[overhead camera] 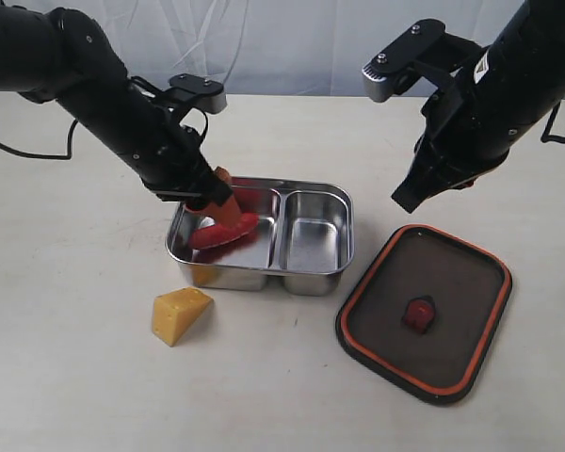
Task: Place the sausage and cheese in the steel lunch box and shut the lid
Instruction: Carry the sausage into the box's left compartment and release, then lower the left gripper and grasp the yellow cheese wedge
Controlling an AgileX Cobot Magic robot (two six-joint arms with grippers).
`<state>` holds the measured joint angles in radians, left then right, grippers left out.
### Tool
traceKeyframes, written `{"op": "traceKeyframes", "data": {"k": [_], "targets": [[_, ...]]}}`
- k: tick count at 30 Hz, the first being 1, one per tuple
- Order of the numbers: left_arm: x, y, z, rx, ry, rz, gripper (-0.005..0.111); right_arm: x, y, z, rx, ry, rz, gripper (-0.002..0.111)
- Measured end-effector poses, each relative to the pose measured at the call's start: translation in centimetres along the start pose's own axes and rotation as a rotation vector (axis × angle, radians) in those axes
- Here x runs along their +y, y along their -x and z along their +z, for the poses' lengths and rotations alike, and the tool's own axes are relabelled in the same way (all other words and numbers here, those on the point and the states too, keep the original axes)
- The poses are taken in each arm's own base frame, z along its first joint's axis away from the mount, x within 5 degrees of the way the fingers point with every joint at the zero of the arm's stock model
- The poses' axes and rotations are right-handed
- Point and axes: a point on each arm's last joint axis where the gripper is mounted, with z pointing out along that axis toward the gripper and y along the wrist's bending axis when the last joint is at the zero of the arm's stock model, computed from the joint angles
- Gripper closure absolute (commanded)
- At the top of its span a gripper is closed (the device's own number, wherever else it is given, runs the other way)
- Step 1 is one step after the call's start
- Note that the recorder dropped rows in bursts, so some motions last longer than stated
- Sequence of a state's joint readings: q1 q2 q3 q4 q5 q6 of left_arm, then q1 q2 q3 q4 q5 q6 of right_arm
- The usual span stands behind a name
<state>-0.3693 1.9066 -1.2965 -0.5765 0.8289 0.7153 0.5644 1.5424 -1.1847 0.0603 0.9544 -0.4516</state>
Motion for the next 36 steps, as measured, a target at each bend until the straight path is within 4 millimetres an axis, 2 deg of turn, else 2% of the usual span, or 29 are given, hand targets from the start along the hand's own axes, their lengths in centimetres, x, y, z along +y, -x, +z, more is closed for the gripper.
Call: {"op": "traceKeyframes", "data": {"k": [4,8,13,15,19,20,24,27,36], "targets": [[-0.5,0.1,-0.8,0.054,-0.033,0.034,0.043,0.0,0.0,0.0,0.002,0.001,0.000,0.108],[-1.1,-0.9,-2.2,0.175,-0.045,0.020,0.053,0.0,-0.1,0.0,0.009,0.002,-0.001,0.108],[-1.6,-1.9,-3.3,0.299,-0.056,-0.035,0.059,-0.1,-0.2,0.0,0.020,-0.011,-0.013,0.108],[-1.6,-2.1,-3.5,0.318,-0.038,-0.081,0.068,-0.1,-0.2,0.0,0.023,-0.015,-0.017,0.108],[-1.4,-2.3,-4.0,0.336,0.024,-0.132,0.102,-0.2,-0.3,0.0,0.033,-0.025,-0.026,0.108],[-1.4,-2.3,-4.1,0.339,0.030,-0.136,0.106,-0.2,-0.3,0.0,0.036,-0.027,-0.028,0.108],[-2.2,-2.3,-5.0,0.311,0.024,-0.136,0.107,-0.3,-0.3,0.0,0.038,-0.030,-0.031,0.108],[-3.3,-3.2,-5.0,0.314,0.010,-0.132,0.107,-0.3,-0.4,0.0,0.041,-0.035,-0.034,0.108],[-5.7,-7.2,-1.4,0.300,0.055,-0.135,0.107,-0.4,-0.4,0.0,0.047,-0.048,-0.044,0.108]]}}
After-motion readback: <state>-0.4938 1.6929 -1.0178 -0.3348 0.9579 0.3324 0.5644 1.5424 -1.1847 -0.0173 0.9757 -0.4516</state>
